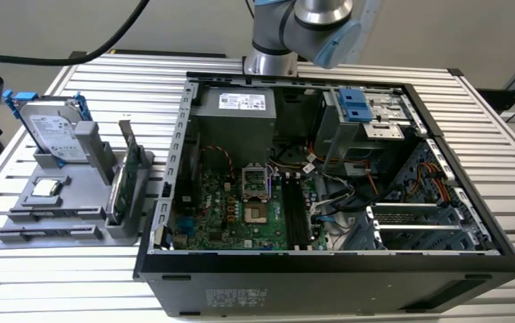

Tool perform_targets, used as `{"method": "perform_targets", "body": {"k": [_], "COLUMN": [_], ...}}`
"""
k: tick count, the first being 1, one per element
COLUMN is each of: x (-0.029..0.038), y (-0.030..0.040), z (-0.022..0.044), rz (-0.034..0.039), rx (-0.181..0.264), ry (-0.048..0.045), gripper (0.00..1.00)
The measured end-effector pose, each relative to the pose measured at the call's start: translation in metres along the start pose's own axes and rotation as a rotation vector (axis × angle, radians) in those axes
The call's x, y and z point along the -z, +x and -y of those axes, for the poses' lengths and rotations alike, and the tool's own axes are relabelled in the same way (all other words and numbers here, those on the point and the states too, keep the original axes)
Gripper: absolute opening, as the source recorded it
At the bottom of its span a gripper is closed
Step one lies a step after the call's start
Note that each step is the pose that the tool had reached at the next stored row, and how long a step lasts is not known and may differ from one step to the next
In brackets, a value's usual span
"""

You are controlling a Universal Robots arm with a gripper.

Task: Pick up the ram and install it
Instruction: 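Pick up the ram and move it above insertion slot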

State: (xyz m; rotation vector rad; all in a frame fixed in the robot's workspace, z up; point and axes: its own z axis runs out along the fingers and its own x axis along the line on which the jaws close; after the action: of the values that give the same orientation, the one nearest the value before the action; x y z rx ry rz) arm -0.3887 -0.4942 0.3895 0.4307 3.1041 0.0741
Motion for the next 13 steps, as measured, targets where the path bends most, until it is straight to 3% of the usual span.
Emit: {"method": "perform_targets", "body": {"k": [13], "x": [0.0000], "y": [0.0006], "z": [0.0002], "rz": [0.0021], "rx": [-0.043], "ry": [0.0000], "gripper": [0.00]}}
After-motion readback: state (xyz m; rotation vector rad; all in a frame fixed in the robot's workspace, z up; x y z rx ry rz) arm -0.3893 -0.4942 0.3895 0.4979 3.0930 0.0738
